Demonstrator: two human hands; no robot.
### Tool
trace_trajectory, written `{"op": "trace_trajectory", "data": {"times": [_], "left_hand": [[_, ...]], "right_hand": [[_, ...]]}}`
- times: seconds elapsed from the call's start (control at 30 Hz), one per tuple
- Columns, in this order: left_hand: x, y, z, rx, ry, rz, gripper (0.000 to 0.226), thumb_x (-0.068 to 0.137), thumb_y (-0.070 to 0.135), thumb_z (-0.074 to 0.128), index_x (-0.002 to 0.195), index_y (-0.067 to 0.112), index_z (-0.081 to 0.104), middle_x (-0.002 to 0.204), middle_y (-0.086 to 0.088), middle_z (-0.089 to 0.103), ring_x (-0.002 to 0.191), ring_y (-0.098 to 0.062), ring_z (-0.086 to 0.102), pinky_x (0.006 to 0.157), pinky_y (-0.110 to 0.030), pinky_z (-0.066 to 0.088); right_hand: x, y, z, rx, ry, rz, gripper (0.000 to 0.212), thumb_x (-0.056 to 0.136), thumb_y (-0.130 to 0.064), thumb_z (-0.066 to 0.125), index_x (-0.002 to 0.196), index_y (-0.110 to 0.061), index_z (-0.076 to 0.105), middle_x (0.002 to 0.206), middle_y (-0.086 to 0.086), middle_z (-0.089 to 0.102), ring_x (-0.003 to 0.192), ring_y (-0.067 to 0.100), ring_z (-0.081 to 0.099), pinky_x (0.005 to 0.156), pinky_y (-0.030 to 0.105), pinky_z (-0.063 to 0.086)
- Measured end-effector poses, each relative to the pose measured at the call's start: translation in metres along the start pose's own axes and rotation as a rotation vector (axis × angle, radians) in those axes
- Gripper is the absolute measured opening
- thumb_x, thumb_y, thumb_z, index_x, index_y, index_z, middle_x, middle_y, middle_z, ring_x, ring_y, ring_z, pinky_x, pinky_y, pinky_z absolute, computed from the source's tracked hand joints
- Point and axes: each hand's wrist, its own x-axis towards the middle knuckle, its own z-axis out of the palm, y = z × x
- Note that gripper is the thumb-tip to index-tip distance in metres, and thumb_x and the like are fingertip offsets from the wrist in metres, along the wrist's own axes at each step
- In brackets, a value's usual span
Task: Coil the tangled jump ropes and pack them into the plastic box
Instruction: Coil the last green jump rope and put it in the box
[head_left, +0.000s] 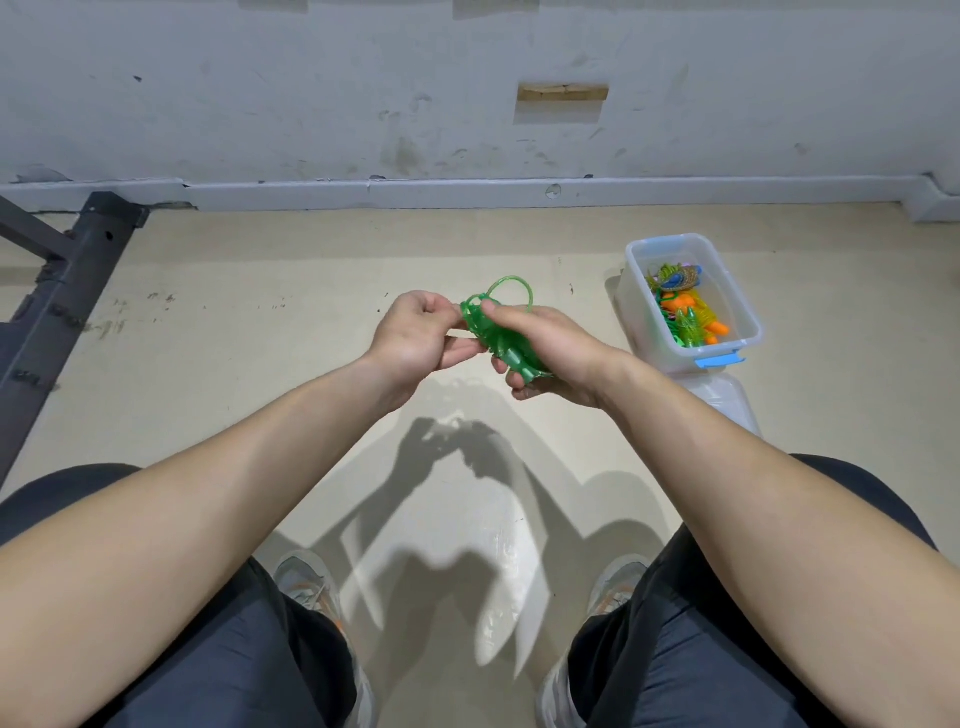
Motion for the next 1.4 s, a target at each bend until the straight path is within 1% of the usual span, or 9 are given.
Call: {"op": "trace_trajectory", "data": {"times": [0.2,0.43,0.5,0.63,0.7,0.87,1.03,1.3,1.4], "left_hand": [[0.008,0.006,-0.017,0.118,0.056,0.140,0.015,0.090,-0.006,0.063,0.086,0.008,0.059,0.065,-0.006,0.059,0.062,-0.021,0.065,0.068,-0.029,0.059],[0.010,0.011,-0.029,0.917,0.096,0.612,0.021,0.087,0.011,0.057,0.094,0.020,0.075,0.087,0.001,0.067,0.079,-0.017,0.060,0.078,-0.026,0.046],[0.011,0.011,-0.024,0.702,0.144,0.433,0.016,0.090,0.012,0.056,0.085,0.016,0.071,0.083,0.000,0.064,0.075,-0.019,0.060,0.074,-0.028,0.052],[0.004,0.020,-0.016,-0.155,0.017,-0.074,0.020,0.097,0.010,0.049,0.082,0.010,0.063,0.081,-0.008,0.061,0.071,-0.019,0.063,0.068,-0.034,0.063],[0.004,0.021,-0.019,-0.174,0.004,-0.107,0.022,0.094,0.012,0.047,0.077,0.010,0.060,0.078,-0.009,0.066,0.074,-0.022,0.065,0.069,-0.036,0.062],[0.013,0.022,-0.036,0.327,-0.067,0.093,0.018,0.084,0.027,0.062,0.077,0.010,0.060,0.069,-0.005,0.060,0.070,-0.020,0.063,0.069,-0.040,0.059],[0.027,0.030,-0.060,-0.040,-0.012,-0.014,0.020,0.092,0.022,0.073,0.091,0.011,0.056,0.085,-0.007,0.069,0.074,-0.019,0.075,0.066,-0.028,0.063],[0.031,0.028,-0.044,-0.549,-0.148,-0.113,0.012,0.104,0.022,0.052,0.094,0.016,0.049,0.093,-0.008,0.074,0.101,-0.027,0.073,0.093,-0.044,0.057],[0.034,0.030,-0.044,-0.616,-0.166,-0.090,0.019,0.104,0.024,0.052,0.088,0.015,0.053,0.079,-0.003,0.064,0.081,-0.021,0.071,0.088,-0.043,0.059]], "right_hand": [[0.002,0.001,-0.004,0.308,-0.104,0.076,0.053,0.096,-0.060,0.035,0.099,-0.014,0.063,0.077,0.017,0.058,0.058,0.024,0.047,0.060,0.032,0.040],[0.004,0.005,-0.007,0.366,-0.132,0.071,0.049,0.100,-0.054,0.031,0.118,-0.020,0.060,0.093,0.019,0.063,0.066,0.026,0.052,0.068,0.035,0.044],[0.005,0.006,-0.007,0.372,-0.119,0.058,0.052,0.099,-0.059,0.031,0.117,-0.020,0.059,0.091,0.016,0.063,0.068,0.025,0.053,0.071,0.036,0.043],[0.007,0.007,-0.006,0.359,-0.077,0.045,0.048,0.100,-0.060,0.036,0.112,-0.020,0.060,0.087,0.011,0.061,0.065,0.022,0.050,0.077,0.038,0.044],[0.008,0.007,-0.005,0.312,-0.066,0.044,0.052,0.097,-0.067,0.040,0.105,-0.021,0.063,0.083,0.008,0.060,0.063,0.019,0.050,0.075,0.036,0.046],[0.008,0.012,-0.010,0.184,0.001,0.103,0.052,0.094,-0.066,0.047,0.105,-0.019,0.067,0.078,0.005,0.062,0.054,0.015,0.052,0.065,0.030,0.049],[0.011,0.013,-0.020,0.052,0.104,0.079,0.052,0.096,-0.064,0.046,0.100,-0.017,0.068,0.074,0.006,0.063,0.049,0.018,0.042,0.063,0.030,0.050],[0.012,0.022,-0.007,-0.012,0.102,0.083,0.058,0.101,-0.062,0.037,0.101,-0.011,0.066,0.070,0.005,0.064,0.051,0.019,0.049,0.064,0.033,0.055],[0.012,0.026,-0.004,0.002,0.065,0.096,0.062,0.101,-0.064,0.035,0.101,-0.009,0.065,0.071,0.006,0.065,0.052,0.021,0.054,0.064,0.035,0.056]]}}
